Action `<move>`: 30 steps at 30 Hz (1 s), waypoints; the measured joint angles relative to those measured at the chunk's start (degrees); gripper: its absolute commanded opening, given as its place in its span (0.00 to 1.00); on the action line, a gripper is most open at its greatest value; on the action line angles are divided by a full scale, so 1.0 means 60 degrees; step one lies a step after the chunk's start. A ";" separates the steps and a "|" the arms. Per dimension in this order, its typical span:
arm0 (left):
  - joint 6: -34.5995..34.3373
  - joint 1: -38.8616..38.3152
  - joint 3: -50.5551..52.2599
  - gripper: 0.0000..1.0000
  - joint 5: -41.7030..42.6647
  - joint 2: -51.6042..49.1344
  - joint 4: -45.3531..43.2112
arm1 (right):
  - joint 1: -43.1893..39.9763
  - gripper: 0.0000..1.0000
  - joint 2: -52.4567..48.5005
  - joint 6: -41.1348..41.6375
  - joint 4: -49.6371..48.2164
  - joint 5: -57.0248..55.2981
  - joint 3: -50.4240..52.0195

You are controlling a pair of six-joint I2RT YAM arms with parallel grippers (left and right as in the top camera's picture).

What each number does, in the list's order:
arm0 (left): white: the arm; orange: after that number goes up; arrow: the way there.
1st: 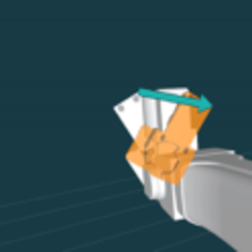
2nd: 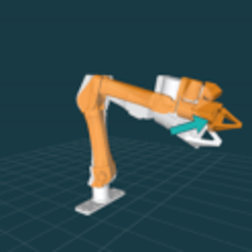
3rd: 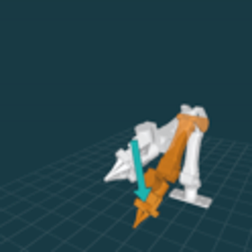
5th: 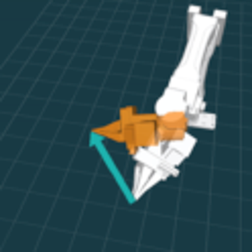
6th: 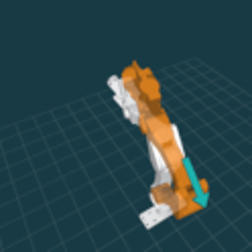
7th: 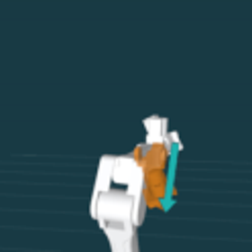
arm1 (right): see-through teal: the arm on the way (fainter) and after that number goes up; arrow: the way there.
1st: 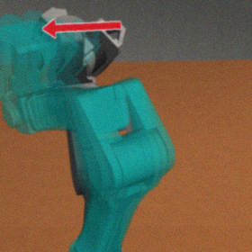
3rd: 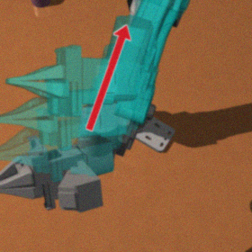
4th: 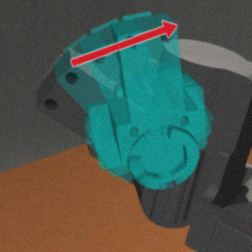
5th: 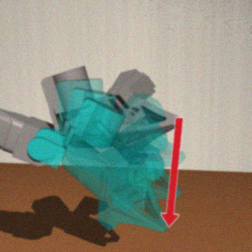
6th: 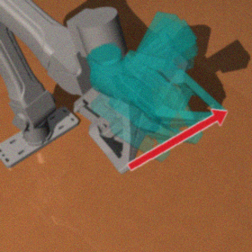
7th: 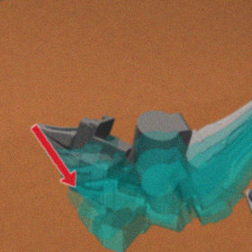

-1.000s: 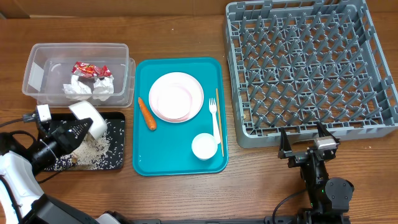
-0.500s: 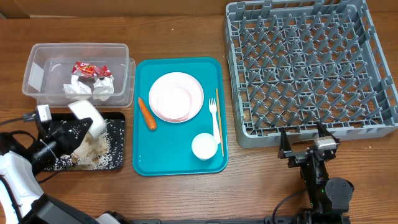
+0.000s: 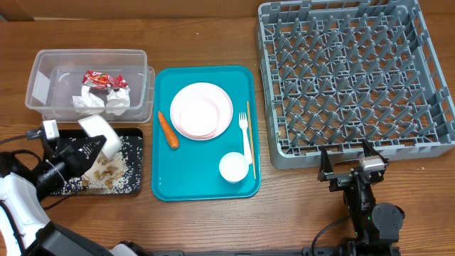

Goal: Sort waste into correct bins and load items into the dishwasher
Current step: 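Tilt the bowl with the left gripper to dump rice onto the black tray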

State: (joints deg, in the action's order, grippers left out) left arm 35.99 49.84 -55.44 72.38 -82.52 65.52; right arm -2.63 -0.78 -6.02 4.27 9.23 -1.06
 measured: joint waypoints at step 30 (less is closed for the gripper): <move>0.0488 0.0000 0.0168 0.04 0.0783 -0.0040 -0.1111 | 0.0000 1.00 0.0000 0.0004 -0.0004 0.0000 0.0000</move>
State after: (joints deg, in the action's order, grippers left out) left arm 38.92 49.84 -54.43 77.08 -82.76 58.85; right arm -2.63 -0.78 -6.00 4.25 9.23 -1.06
